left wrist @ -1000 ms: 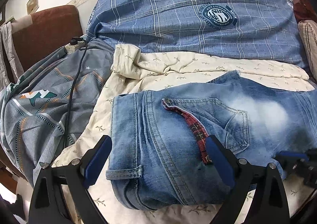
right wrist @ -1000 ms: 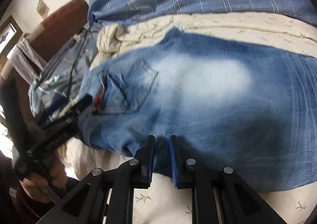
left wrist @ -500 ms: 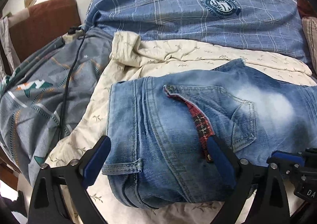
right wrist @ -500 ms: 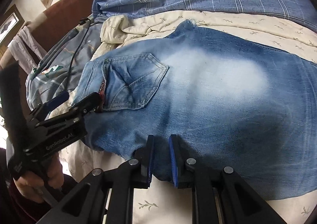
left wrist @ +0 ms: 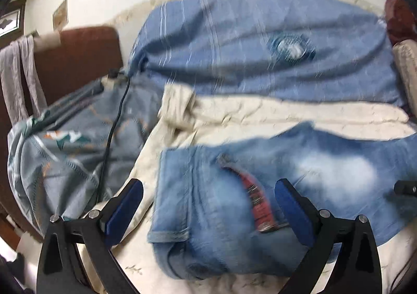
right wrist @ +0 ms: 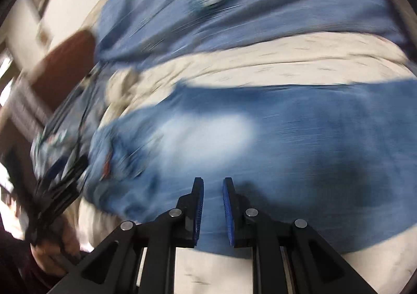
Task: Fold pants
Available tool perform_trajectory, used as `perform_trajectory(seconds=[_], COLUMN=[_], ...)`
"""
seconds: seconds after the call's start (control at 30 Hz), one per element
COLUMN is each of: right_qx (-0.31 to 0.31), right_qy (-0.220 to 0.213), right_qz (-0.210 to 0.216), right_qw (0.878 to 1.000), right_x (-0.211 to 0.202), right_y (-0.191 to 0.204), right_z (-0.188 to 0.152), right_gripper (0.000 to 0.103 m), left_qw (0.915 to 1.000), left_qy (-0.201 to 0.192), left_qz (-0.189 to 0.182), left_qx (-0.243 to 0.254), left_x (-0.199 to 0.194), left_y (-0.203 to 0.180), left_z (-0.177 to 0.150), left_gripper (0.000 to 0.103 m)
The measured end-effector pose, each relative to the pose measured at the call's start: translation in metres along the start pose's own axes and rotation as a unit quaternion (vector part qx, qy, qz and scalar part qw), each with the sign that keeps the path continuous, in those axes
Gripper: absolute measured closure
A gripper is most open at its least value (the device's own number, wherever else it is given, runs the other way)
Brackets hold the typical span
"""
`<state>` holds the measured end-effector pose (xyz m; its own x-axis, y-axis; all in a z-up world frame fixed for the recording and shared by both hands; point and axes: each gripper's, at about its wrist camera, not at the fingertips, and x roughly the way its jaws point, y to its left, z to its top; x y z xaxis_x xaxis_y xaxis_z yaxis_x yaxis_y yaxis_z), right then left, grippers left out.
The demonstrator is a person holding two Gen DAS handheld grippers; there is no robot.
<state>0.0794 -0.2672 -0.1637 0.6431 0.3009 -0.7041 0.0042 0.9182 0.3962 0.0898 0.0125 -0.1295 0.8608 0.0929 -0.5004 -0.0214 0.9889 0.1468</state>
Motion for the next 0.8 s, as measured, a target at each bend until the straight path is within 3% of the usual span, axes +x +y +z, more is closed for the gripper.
perform_trajectory(seconds=[0.1, 0.3, 0.4, 0.47, 0.53, 0.57, 0.63, 0.7, 0.8], right_qx=[0.064, 0.161, 0.198, 0.216, 0.238, 0.246, 0.249, 0.228, 0.203], right_qy=[-0.014, -0.026, -0.028, -0.020, -0.019, -0.019, -0.031, -0.071, -0.113], right_qz=[-0.023, -0.068, -0.067, -0.052, -0.026, -0.020, -0.032, -0.070, -0.082], right_qw=[0.998, 0.984, 0.977, 0.975, 0.971, 0.969, 0.968, 0.968, 0.969], right_x=[-0.018, -0.046, -0.057, -0.057, -0.057, -0.059, -0.065, -0.080, -0.089], right_y=[-0.042, -0.115, -0.143, -0.157, -0.167, -0.170, -0.172, -0.166, -0.161], right_z=[0.005, 0.002, -0.002, -0.005, -0.007, -0.007, -0.004, 0.006, 0.028], right_gripper=[0.085, 0.085, 0.086, 0.085, 0.086, 0.086, 0.086, 0.084, 0.084], left_qw=[0.9996, 0.9949, 0.9904, 0.9879, 0.9824, 0.9800, 0.9784, 0.9777, 0.9780], left_qy=[-0.005, 0.032, 0.049, 0.067, 0.109, 0.127, 0.126, 0.116, 0.120], left_qz=[-0.025, -0.080, -0.108, -0.106, -0.108, -0.106, -0.091, -0.092, -0.106], left_qx=[0.010, 0.051, 0.071, 0.090, 0.107, 0.111, 0.136, 0.149, 0.135], left_x=[-0.002, 0.004, 0.006, 0.010, 0.022, 0.026, 0.027, 0.023, 0.022], left_y=[-0.014, -0.057, -0.077, -0.088, -0.097, -0.100, -0.104, -0.106, -0.099], left_z=[0.001, -0.004, -0.007, -0.011, -0.018, -0.022, -0.027, -0.027, -0.024], left_gripper=[0.002, 0.002, 0.002, 0.002, 0.002, 0.002, 0.002, 0.002, 0.002])
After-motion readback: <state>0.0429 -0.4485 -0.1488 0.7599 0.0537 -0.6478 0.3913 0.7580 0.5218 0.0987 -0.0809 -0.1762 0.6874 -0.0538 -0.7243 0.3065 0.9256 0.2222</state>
